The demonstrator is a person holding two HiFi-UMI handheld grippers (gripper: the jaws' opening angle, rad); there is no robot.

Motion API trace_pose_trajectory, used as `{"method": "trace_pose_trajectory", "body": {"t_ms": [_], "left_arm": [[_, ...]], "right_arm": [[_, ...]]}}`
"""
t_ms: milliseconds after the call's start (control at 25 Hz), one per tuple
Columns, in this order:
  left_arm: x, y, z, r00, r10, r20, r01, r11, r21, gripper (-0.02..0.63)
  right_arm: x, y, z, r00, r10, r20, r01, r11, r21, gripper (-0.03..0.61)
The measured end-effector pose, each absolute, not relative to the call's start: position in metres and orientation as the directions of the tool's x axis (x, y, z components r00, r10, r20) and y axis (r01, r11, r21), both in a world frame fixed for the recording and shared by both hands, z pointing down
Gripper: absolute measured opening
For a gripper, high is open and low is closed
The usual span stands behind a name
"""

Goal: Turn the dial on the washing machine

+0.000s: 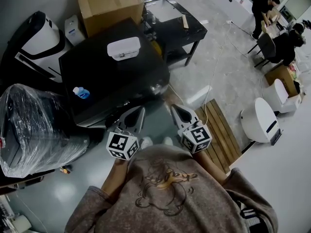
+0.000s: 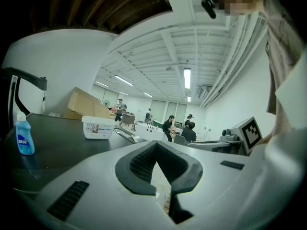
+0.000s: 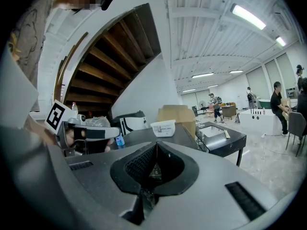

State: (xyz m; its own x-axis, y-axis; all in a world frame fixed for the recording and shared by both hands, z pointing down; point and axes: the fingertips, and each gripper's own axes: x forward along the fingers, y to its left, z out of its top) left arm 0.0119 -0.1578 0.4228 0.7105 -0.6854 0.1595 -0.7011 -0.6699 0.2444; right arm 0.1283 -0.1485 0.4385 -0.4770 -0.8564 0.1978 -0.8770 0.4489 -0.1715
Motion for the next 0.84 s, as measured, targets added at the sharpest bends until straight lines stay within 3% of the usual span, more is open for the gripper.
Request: {"method": "trace_pose_trajectory", "body": {"t_ms": [840], "left_arm": [[0.0072,-0.1561,0.4251,0.684,-0.71,0.166,-0.724,-0.633,0.274,-0.008]], "right_arm": [[0.1304,-0.1495,0.4424,-0.478,-0.852,0.212,-0.877,0.449,-0.173,0.003]]}}
